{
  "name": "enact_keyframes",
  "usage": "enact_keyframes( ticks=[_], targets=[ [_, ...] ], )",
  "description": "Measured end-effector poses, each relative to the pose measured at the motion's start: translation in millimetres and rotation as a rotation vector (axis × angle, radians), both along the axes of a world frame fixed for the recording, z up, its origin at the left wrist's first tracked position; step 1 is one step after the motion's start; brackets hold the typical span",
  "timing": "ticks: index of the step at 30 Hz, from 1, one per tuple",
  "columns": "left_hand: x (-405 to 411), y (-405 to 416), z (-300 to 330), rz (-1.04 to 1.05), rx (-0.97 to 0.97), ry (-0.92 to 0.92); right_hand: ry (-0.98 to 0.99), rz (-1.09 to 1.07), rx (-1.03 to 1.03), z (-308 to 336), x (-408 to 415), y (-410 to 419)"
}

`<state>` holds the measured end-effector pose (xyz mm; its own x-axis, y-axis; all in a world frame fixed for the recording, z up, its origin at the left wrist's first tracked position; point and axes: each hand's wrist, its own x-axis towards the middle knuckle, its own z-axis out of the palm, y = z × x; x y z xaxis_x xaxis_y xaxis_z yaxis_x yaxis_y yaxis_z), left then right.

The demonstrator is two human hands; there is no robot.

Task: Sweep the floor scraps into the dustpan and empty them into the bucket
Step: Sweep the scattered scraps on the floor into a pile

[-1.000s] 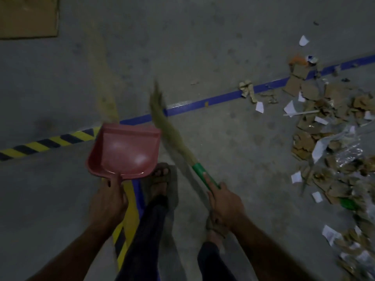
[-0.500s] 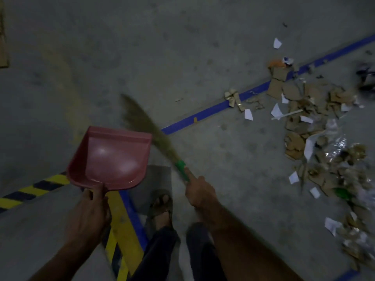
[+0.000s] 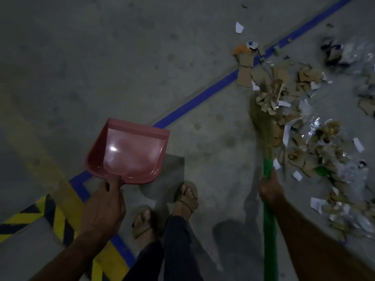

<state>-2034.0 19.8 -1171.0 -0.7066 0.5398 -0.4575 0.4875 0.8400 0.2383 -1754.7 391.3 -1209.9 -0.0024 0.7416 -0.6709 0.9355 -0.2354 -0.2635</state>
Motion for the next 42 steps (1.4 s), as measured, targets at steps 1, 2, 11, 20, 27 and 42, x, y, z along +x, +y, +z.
enact_keyframes(
  ticks=[1, 2, 11, 20, 27, 42],
  targets=[
    [-1, 11, 4, -0.004, 0.003, -0.001, 0.006, 0.028, 0.031, 15, 4, 2],
    [-3, 22, 10, -0.012, 0.010, -0.005, -0.007, 0.067, 0.065, 31, 8, 2],
    [-31, 82, 49, -0.124, -0.055, 0.059, -0.089, 0.277, 0.182, 65, 40, -41],
    [-97, 82, 69, -0.120, -0.119, 0.184, 0.151, 0.634, 0.206, 69, -30, -105],
    [-165, 38, 72, -0.017, -0.185, 0.215, 0.141, 0.840, -0.086, 67, -170, -133],
    [-252, 141, 50, -0.199, -0.083, 0.068, 0.086, 0.618, -0.192, 20, -336, -15]
  ],
)
